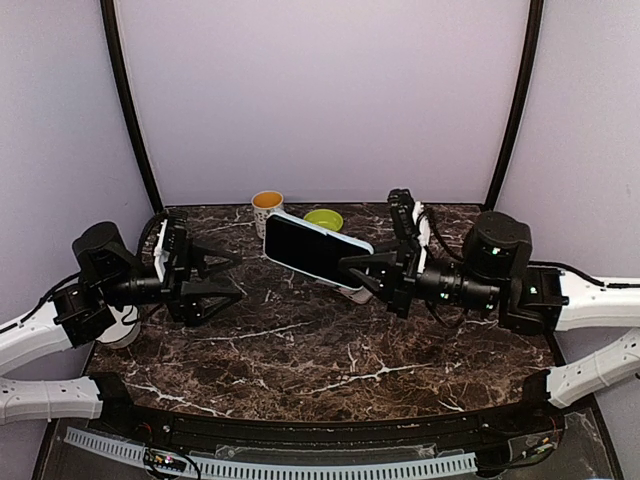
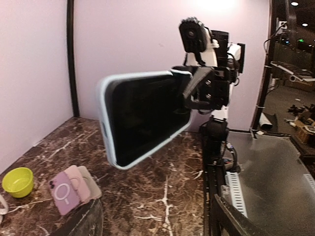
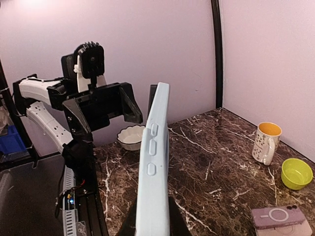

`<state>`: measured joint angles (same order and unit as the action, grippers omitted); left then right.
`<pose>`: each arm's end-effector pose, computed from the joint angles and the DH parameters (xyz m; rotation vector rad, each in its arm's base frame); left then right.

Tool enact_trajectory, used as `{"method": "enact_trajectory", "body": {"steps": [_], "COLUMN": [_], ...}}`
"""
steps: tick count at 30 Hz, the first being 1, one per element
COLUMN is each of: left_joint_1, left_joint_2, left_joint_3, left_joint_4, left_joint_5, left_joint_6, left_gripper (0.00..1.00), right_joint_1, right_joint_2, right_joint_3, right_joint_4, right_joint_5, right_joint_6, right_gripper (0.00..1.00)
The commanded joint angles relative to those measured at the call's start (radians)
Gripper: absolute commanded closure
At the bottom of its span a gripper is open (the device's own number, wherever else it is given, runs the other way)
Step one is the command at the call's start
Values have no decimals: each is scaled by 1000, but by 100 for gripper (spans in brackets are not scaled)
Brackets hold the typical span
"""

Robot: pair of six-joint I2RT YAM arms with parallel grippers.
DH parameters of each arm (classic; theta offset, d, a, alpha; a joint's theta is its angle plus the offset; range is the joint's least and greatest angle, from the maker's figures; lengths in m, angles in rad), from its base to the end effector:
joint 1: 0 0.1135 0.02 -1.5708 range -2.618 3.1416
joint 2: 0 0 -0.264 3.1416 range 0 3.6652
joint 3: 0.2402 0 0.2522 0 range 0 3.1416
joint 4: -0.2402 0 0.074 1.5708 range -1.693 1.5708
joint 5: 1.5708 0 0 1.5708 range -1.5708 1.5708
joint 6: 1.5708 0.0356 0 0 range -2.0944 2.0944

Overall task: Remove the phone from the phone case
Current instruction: Remove the bottom left corner of the phone case.

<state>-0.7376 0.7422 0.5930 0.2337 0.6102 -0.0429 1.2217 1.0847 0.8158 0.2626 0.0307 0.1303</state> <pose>0.1191 -0.1357 0.3236 1.0029 1.2464 -1.0673 0.0894 0.2424 0.3390 -0.8471 1.4443 1.0208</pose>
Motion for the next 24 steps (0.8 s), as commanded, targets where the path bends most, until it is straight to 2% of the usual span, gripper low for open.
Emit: {"method": "enact_trajectory", "body": {"steps": [1,6,9,12,13,15,24], "left_joint_1": [17,16,14,13,12,8,-15], "left_joint_2": [33,48,58,58,60,56,27], "left_joint_3": [20,40,45,39,38,38,12], "left_joint_4": [102,168,183,208,220,212,208], "left_joint_5": [214,297,315,337,351,357,391], "left_joint_6": [-80,-109,-120,-134,-129,-109,-77], "left_gripper": [24,32,35,38,46,54,68], "right_joint_1": [-86,-108,-108,-108,-109,-112,-122], "right_joint_2": [-29,24,54,81,90,108,143], "right_joint_3": [102,162,181,199,207,222,244], "right_joint_4": [71,64,80,86,82,79,88], "right_joint_5": [-344,-523,-579,-610,-616,-632,-667], "right_joint_6": [99,142,153,154,156,156,165], "right_gripper": [100,100,100,100,100,100,100]}}
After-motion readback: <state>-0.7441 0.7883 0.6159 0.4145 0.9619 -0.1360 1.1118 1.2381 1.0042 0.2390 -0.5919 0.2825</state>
